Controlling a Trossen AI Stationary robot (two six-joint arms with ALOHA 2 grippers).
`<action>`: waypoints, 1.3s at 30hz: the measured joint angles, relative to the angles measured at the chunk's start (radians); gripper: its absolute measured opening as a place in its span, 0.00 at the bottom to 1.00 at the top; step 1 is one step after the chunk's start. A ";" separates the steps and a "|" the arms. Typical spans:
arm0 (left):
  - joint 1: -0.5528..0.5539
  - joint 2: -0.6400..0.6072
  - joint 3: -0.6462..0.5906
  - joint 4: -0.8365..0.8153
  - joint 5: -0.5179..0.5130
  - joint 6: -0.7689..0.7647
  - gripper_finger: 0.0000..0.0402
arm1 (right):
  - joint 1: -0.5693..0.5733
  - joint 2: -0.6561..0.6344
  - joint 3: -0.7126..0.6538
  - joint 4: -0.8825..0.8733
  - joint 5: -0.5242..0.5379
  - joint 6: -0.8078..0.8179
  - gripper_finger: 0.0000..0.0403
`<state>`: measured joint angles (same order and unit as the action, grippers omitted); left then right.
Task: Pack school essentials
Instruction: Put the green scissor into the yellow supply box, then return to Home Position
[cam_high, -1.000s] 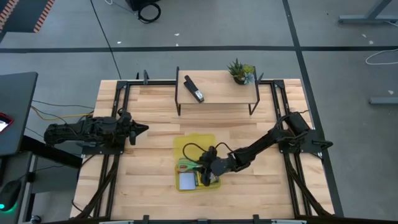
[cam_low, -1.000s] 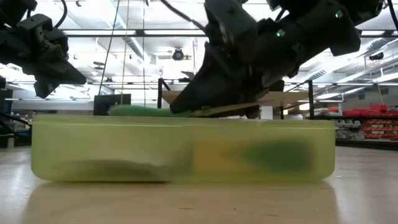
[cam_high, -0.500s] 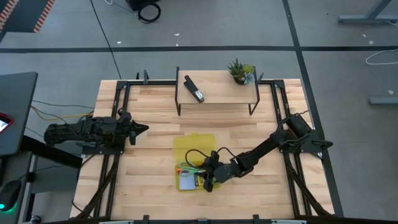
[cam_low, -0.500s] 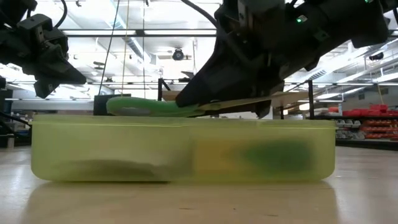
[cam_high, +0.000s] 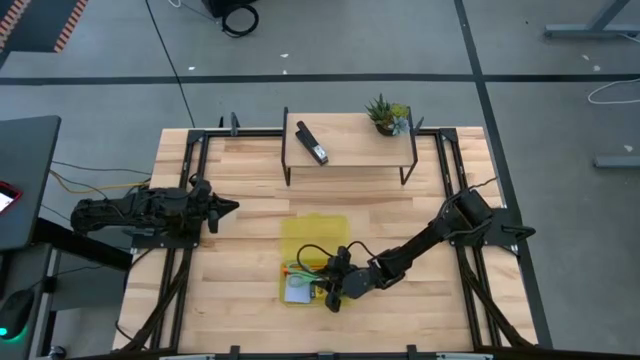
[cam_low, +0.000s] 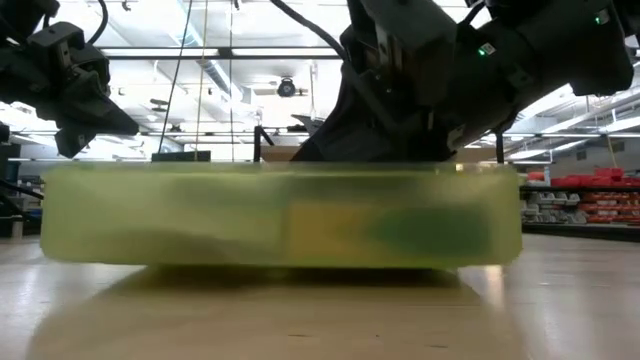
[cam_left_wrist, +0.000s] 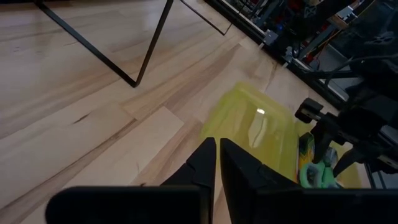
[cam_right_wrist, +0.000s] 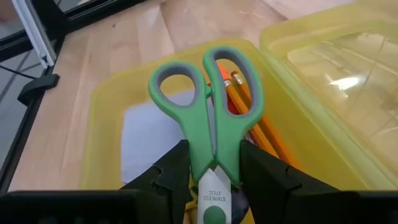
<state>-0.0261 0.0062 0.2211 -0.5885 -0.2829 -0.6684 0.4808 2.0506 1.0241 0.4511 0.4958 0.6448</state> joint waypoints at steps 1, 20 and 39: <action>0.000 0.000 0.000 0.000 0.000 0.000 0.07 | 0.000 0.000 0.000 0.000 -0.004 -0.001 0.34; 0.000 0.000 0.000 0.000 0.000 0.000 0.08 | -0.002 -0.012 0.000 -0.026 -0.071 -0.054 0.40; 0.000 0.000 0.000 0.001 0.000 0.000 0.08 | -0.038 -0.046 0.000 -0.078 -0.177 -0.199 0.41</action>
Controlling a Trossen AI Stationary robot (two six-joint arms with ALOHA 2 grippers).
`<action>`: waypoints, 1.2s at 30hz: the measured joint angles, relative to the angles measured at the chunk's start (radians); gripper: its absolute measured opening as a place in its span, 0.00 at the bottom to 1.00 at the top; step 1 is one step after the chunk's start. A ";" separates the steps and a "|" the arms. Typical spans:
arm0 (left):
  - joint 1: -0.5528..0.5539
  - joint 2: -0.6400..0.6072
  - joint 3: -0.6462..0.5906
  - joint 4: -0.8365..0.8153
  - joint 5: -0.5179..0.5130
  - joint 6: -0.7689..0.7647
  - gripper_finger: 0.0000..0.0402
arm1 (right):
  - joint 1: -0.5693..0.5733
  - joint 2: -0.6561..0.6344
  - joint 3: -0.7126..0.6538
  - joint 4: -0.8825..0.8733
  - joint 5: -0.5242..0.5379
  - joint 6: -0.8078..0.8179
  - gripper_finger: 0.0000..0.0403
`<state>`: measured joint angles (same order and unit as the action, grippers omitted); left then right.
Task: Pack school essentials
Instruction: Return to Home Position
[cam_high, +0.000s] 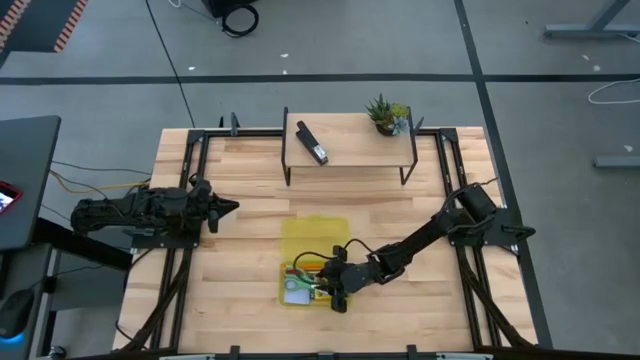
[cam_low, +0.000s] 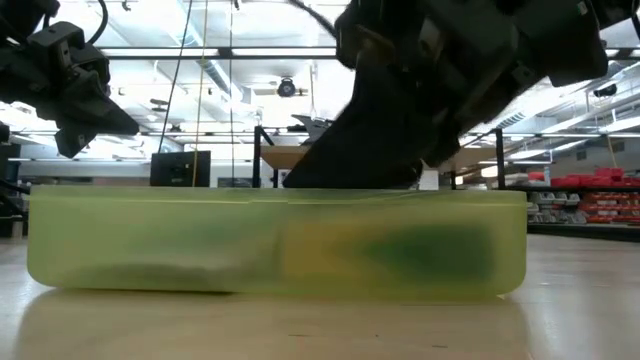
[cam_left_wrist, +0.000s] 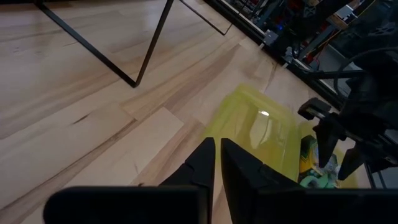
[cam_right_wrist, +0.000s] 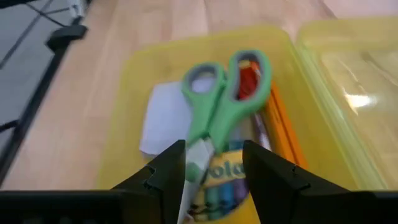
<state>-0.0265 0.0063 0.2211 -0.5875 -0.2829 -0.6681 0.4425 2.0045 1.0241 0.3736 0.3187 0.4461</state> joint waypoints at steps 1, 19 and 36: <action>0.000 0.000 0.000 0.000 0.000 0.000 0.08 | -0.003 -0.010 0.000 -0.014 -0.006 -0.011 0.41; 0.000 0.000 0.000 0.000 0.000 0.000 0.09 | -0.117 -0.160 -0.001 -0.162 -0.029 -0.252 0.49; 0.000 0.000 0.000 0.000 0.000 0.000 0.10 | -0.208 -0.760 -0.380 -0.036 -0.032 -0.344 0.49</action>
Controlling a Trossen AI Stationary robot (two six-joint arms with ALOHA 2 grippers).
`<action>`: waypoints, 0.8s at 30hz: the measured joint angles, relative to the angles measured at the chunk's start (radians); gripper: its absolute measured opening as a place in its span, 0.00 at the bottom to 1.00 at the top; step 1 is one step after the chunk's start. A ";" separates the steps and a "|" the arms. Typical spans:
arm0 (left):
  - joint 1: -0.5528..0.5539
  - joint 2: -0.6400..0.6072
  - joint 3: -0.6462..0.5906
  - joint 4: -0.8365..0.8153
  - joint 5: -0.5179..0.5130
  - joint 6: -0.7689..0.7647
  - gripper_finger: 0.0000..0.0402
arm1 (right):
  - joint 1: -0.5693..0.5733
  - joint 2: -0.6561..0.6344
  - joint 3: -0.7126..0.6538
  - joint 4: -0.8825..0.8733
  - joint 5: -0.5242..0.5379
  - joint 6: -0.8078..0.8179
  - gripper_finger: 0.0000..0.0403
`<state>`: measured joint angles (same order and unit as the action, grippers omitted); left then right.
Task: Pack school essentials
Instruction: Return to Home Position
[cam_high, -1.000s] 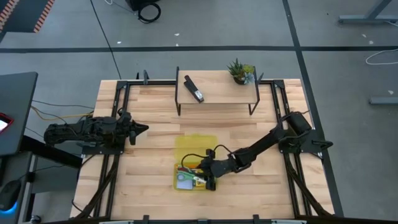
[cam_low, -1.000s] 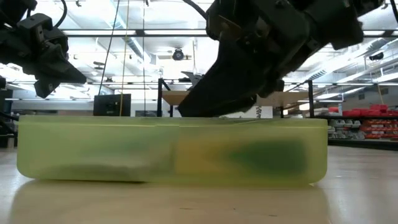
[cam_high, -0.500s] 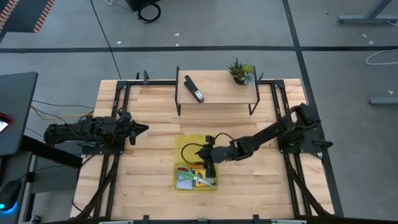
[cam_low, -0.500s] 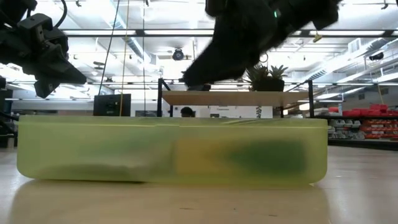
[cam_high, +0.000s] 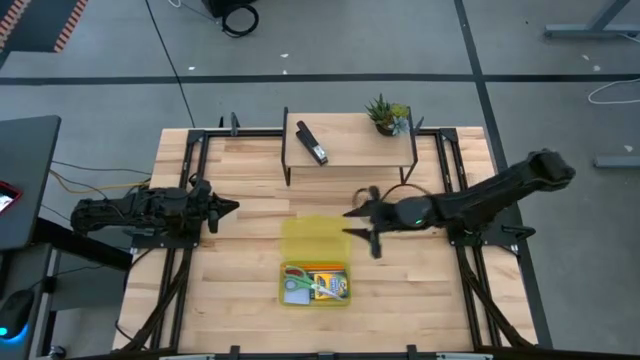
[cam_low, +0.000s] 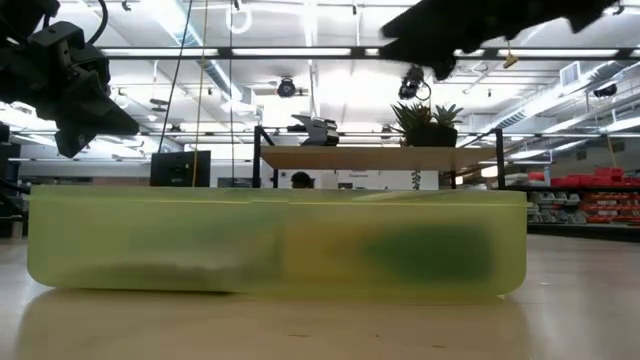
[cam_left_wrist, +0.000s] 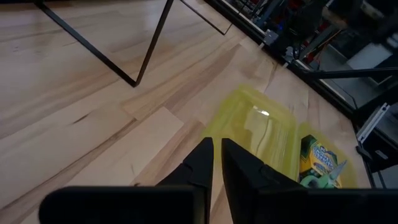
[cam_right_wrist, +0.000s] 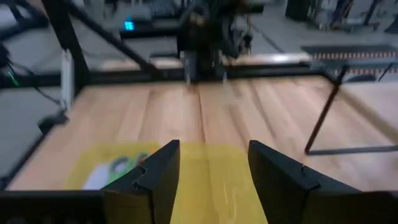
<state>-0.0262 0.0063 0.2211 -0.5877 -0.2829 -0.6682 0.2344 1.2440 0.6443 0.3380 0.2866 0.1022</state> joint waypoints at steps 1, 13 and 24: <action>0.000 0.000 0.000 0.000 0.000 0.000 0.10 | -0.005 -0.052 -0.028 0.002 0.000 0.001 0.49; 0.000 0.000 0.000 0.000 0.000 0.000 0.07 | -0.069 -0.577 -0.266 0.002 0.036 0.079 0.49; 0.000 0.000 0.000 0.000 0.000 0.000 0.10 | -0.069 -0.822 -0.291 -0.063 -0.083 0.208 0.31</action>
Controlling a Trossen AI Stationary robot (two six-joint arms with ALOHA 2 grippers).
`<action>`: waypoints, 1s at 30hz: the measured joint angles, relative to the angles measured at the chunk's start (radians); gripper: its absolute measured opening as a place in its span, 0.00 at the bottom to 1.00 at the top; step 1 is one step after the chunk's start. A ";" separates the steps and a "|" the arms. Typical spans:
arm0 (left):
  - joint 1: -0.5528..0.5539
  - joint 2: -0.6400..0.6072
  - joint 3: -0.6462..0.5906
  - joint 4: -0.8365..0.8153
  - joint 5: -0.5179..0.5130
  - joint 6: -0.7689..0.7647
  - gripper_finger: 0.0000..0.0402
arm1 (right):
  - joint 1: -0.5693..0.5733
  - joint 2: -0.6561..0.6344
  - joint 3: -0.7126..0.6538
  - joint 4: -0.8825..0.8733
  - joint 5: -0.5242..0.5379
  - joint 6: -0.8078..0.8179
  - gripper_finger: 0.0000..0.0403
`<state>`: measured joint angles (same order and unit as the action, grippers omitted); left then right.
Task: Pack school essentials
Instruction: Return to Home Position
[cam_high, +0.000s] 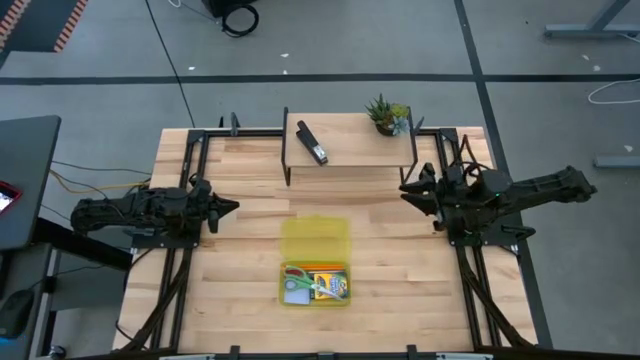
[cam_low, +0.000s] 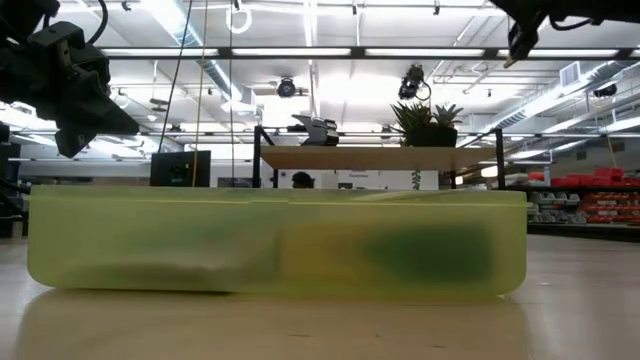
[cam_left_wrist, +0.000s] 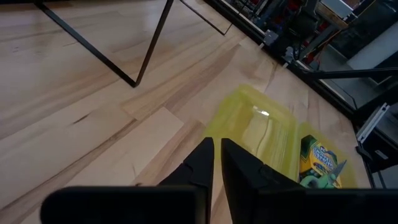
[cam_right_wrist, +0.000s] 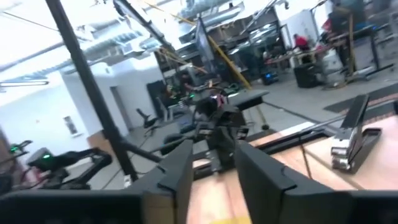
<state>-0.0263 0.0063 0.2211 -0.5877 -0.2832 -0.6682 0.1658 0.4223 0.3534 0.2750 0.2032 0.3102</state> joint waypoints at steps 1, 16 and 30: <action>0.000 0.000 0.000 0.000 0.000 0.000 0.09 | 0.000 -0.017 0.000 -0.020 -0.010 0.010 0.27; 0.000 0.000 0.000 0.000 0.000 0.000 0.09 | -0.013 -0.216 -0.067 -0.167 -0.044 0.102 0.02; 0.000 0.000 0.000 0.000 0.000 0.000 0.07 | -0.013 -0.422 -0.259 -0.130 -0.048 0.222 0.02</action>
<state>-0.0265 0.0063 0.2211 -0.5880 -0.2829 -0.6678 0.1528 0.0004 0.0943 0.1449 0.1548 0.5322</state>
